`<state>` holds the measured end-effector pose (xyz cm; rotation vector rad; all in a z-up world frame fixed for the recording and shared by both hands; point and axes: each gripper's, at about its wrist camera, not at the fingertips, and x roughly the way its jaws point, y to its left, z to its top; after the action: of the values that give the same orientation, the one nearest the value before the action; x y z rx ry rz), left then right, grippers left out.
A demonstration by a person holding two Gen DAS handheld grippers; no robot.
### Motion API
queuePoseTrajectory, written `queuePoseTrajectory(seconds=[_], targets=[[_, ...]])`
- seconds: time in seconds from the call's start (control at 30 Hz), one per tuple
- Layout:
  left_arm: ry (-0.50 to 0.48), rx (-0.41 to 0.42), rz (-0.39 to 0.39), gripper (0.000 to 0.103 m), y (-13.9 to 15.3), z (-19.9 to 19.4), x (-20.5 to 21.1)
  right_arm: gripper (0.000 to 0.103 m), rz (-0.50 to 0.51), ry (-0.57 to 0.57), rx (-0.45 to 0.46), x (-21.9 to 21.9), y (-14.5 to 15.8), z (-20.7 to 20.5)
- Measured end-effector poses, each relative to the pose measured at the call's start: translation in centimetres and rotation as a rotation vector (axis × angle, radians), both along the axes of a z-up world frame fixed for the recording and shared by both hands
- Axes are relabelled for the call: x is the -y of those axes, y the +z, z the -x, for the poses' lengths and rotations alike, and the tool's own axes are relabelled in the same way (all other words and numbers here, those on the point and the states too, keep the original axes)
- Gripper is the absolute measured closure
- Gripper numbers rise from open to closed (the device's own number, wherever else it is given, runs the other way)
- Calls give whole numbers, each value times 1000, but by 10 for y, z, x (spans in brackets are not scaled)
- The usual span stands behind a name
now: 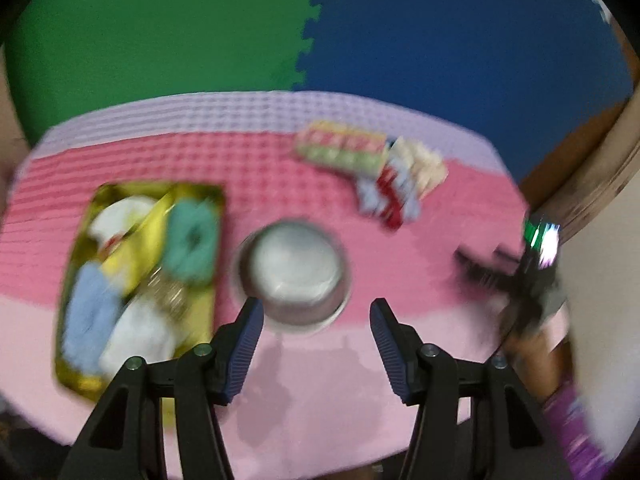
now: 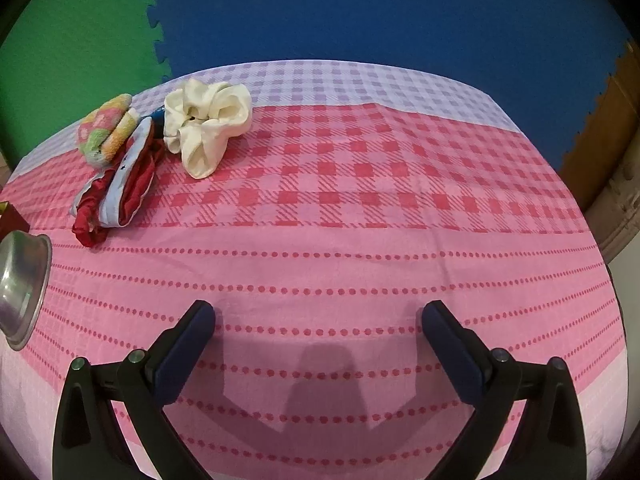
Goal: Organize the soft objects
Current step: 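Move the left gripper toward the pastel striped towel, then grasp the pastel striped towel with the left gripper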
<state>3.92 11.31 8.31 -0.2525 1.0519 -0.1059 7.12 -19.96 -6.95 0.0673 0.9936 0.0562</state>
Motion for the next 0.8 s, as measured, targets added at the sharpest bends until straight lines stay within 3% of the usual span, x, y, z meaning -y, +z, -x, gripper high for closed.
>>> queuePoseTrajectory(seconds=[0.2,0.4,0.57,0.8], targets=[[71,-92,225,41,-24,-112,-5,0,-17,20,18,-2,3,4],[209,-176,444,41,-75,-170,-18,0,-53,40,44,-2,8,6],[298,-225,476,41,-101,-194,-17,0,-73,49,64,-3,11,9],[441,-227,553,41,-125,-220,-27,0,-84,45,91,-3,16,13]])
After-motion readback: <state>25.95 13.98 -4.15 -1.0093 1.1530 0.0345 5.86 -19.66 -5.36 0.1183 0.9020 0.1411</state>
